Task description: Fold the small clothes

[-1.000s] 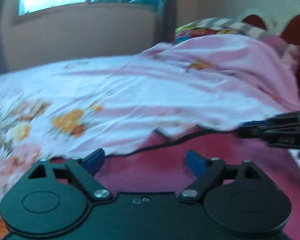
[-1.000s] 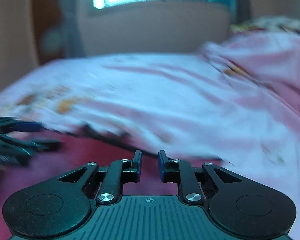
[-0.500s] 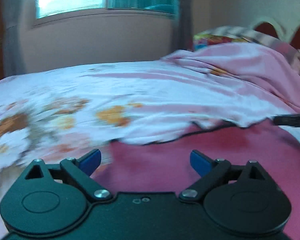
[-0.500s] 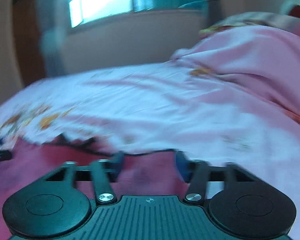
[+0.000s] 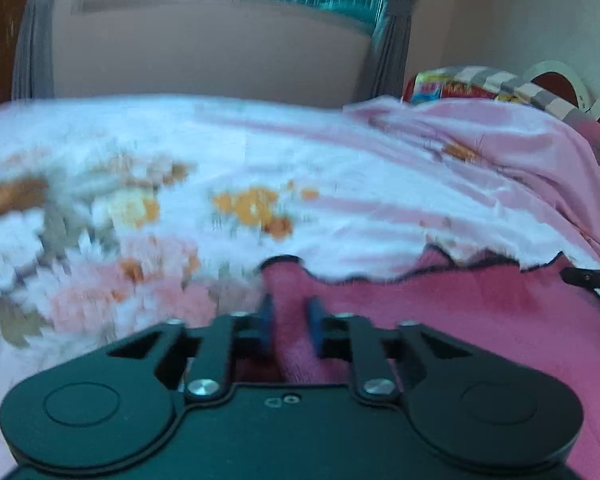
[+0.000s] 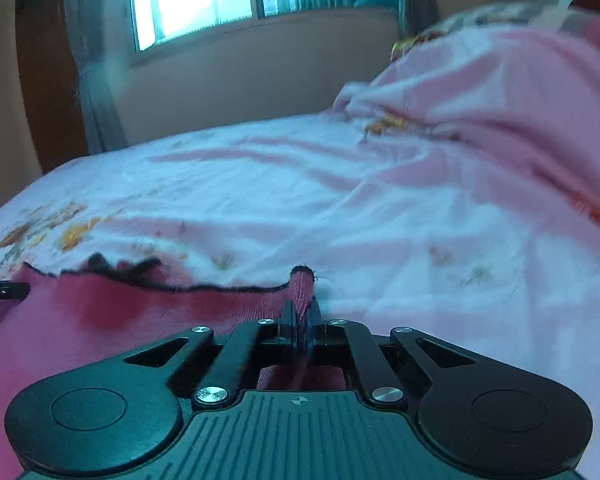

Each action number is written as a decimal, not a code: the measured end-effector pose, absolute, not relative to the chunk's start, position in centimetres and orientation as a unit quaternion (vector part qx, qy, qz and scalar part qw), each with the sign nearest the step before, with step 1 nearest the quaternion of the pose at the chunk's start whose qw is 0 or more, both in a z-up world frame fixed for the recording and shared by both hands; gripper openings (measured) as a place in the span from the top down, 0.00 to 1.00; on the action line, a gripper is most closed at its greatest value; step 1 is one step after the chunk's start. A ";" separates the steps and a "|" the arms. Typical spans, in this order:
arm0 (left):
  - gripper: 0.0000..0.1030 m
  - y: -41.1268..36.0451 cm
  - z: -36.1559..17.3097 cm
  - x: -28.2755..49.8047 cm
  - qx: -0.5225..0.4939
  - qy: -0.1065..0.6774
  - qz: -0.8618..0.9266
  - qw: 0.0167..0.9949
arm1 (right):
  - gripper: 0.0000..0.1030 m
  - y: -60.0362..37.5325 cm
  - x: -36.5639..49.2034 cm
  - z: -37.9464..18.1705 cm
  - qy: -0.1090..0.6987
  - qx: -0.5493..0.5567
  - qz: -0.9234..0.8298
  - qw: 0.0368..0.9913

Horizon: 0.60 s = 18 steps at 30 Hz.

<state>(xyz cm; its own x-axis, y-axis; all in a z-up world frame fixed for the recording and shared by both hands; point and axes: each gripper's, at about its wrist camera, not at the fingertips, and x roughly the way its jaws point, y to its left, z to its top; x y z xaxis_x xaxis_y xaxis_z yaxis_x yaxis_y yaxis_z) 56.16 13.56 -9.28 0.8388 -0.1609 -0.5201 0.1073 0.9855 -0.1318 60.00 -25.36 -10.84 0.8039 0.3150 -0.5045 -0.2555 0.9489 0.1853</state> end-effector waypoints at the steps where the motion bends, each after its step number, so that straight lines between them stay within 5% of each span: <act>1: 0.95 13.4 -9.2 56.2 -0.046 0.269 -0.064 0.960 | 0.96 -25.3 59.8 -10.5 0.261 0.053 0.148 0.953; 5: 0.92 12.2 -10.4 57.1 -0.021 0.293 -0.044 0.955 | 0.96 -24.2 61.2 -13.1 0.308 0.006 0.120 0.944; 8: 0.71 11.8 -10.0 57.0 0.010 0.294 -0.024 0.956 | 0.92 -24.2 60.9 -12.8 0.305 0.003 0.117 0.945; 9: 0.49 11.8 -9.7 56.7 0.018 0.293 -0.019 0.956 | 0.79 -24.5 60.6 -12.4 0.301 0.006 0.114 0.947; 10: 0.17 12.1 -9.5 56.3 0.019 0.293 -0.018 0.956 | 0.60 -24.9 60.0 -11.8 0.292 0.006 0.105 0.951; 11: 0.07 12.5 -9.2 55.8 0.019 0.290 -0.015 0.957 | 0.54 -25.4 59.4 -11.4 0.285 0.008 0.102 0.953; 13: 0.15 12.8 -8.9 54.5 0.027 0.289 -0.017 0.957 | 0.54 -26.4 57.5 -10.2 0.262 0.018 0.112 0.959; 18: 0.14 12.7 -6.7 51.1 0.022 0.283 -0.021 0.959 | 0.54 -26.6 52.3 -7.6 0.233 0.007 0.147 0.961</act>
